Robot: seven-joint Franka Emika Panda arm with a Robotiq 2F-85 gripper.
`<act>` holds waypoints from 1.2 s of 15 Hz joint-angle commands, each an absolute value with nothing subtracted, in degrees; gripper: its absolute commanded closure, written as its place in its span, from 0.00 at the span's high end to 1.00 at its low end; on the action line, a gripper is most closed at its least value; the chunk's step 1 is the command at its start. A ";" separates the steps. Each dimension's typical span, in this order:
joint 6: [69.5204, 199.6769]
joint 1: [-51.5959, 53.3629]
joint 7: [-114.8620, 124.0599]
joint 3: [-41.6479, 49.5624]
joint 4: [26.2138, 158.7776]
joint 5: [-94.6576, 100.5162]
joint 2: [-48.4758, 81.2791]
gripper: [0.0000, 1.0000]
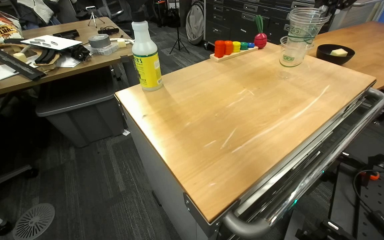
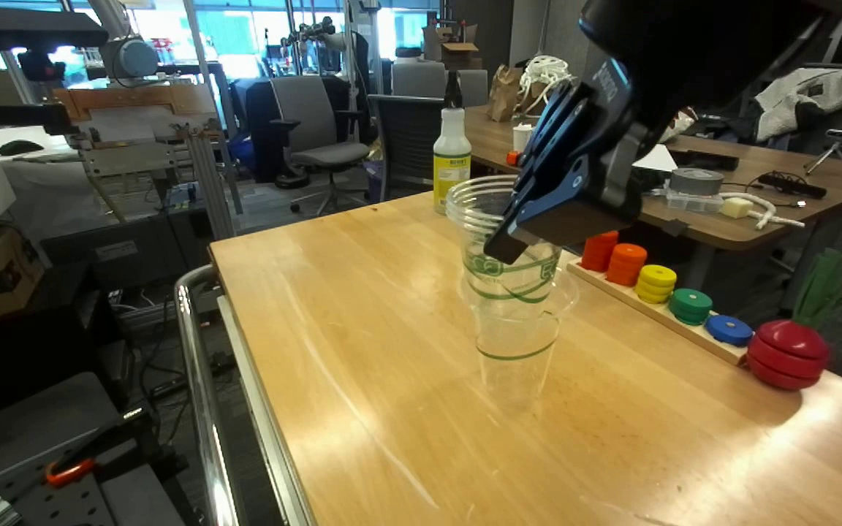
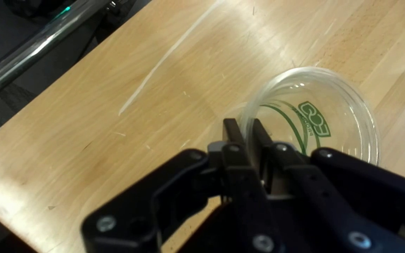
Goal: Stack the clear cups together
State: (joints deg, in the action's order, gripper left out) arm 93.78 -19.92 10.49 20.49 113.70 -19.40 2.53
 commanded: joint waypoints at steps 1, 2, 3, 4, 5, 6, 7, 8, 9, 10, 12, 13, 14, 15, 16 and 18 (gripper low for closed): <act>94.85 -20.05 10.52 20.32 114.17 -19.54 2.17 0.41; 95.03 -20.12 10.47 20.39 114.42 -19.58 2.00 0.50; 95.32 -20.15 10.53 20.44 114.63 -19.42 1.85 0.57; 95.68 -20.21 10.70 20.53 114.87 -19.07 1.74 0.66; 95.89 -20.28 10.71 20.61 115.04 -19.09 1.57 0.73; 96.36 -20.28 10.89 20.65 115.41 -18.70 0.94 0.81; 96.99 -20.18 11.30 20.57 115.75 -17.83 0.22 0.88; 97.19 -19.83 11.18 20.29 116.19 -16.14 -1.29 0.95; 95.87 -19.43 11.28 19.93 116.26 -13.98 -2.66 0.99; 95.10 -18.81 11.59 19.31 116.78 -11.13 -4.84 1.00; 93.35 -17.88 9.42 17.97 117.54 -7.10 -8.53 1.00; 92.05 -17.32 7.94 17.13 118.00 -5.45 -10.47 1.00; 90.87 -16.79 6.62 16.37 118.53 -4.46 -12.45 1.00; 89.92 -16.31 5.11 15.69 119.34 -3.38 -14.48 1.00; 89.32 -15.91 3.53 15.15 120.10 -2.46 -16.24 1.00; 88.31 -15.71 1.12 14.84 121.98 -1.37 -19.64 1.00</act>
State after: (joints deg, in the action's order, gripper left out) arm 89.22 -16.31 4.96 15.23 117.77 -3.70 -13.06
